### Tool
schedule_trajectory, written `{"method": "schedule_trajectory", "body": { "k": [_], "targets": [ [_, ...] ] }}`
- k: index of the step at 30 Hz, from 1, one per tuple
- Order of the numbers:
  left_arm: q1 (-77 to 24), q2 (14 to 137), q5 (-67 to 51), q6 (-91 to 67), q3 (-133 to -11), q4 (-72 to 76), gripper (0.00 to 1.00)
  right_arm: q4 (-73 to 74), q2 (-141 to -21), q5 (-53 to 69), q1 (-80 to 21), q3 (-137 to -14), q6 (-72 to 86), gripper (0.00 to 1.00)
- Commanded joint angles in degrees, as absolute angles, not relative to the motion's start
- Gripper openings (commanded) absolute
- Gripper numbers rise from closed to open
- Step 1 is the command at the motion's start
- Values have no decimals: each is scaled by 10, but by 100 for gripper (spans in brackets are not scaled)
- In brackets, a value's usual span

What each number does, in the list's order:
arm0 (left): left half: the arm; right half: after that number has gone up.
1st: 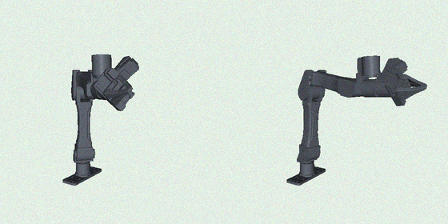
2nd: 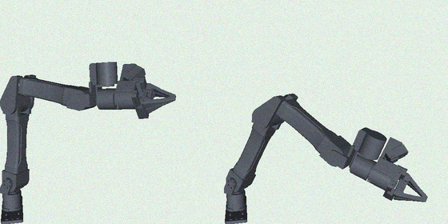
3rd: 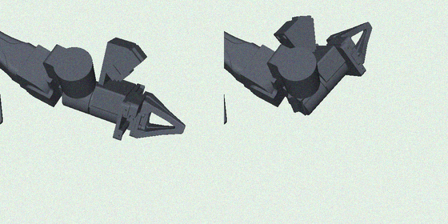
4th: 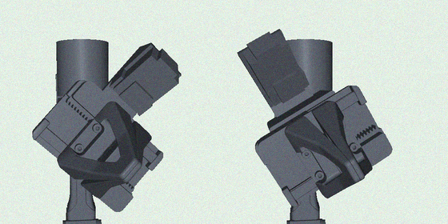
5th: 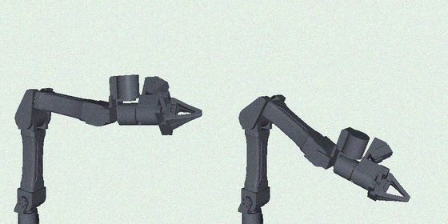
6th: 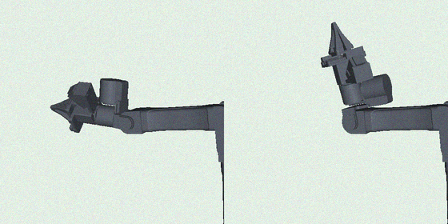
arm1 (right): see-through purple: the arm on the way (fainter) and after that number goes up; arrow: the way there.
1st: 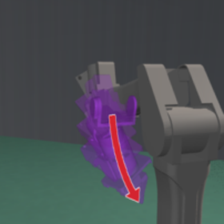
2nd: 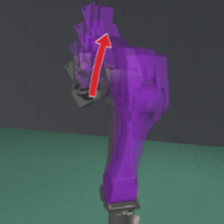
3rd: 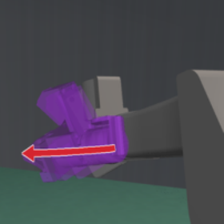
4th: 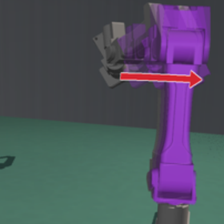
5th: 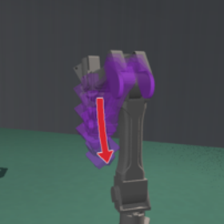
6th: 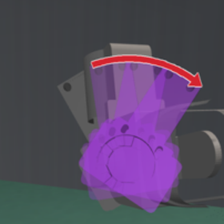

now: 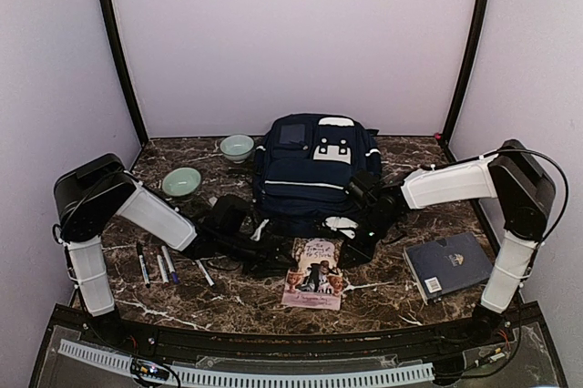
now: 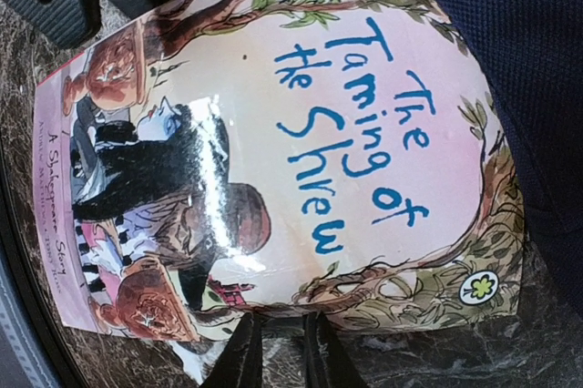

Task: Pack the student bag
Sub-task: Pick up the book at the center of the board.

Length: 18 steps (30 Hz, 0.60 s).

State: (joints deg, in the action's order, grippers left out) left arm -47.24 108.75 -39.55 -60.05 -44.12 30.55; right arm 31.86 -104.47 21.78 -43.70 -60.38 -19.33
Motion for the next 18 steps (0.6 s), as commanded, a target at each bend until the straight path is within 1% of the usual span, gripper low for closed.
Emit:
{"method": "schedule_trajectory", "body": {
  "k": [1,4,6,10,12,14,18],
  "targets": [
    [-504,1075,-430,-566,-488,302,42,318,-1121,149,-447,-561,-189,18],
    [-504,1074,-396,-553,-494,238,43,315,-1116,143,-447,-557,-191,18],
    [-504,1076,-360,-558,-497,168,46,317,-1118,142,-447,-557,-191,18],
    [-508,1075,-240,-553,-514,24,50,320,-1124,144,-447,-557,-189,18],
    [-512,1077,-221,-553,-517,7,51,321,-1128,147,-447,-556,-189,18],
    [-515,1091,-228,-547,-529,9,53,321,-1133,151,-448,-557,-187,18],
    [-524,1124,-197,-536,-567,-55,54,326,-1155,150,-455,-559,-185,18]
  ]
}}
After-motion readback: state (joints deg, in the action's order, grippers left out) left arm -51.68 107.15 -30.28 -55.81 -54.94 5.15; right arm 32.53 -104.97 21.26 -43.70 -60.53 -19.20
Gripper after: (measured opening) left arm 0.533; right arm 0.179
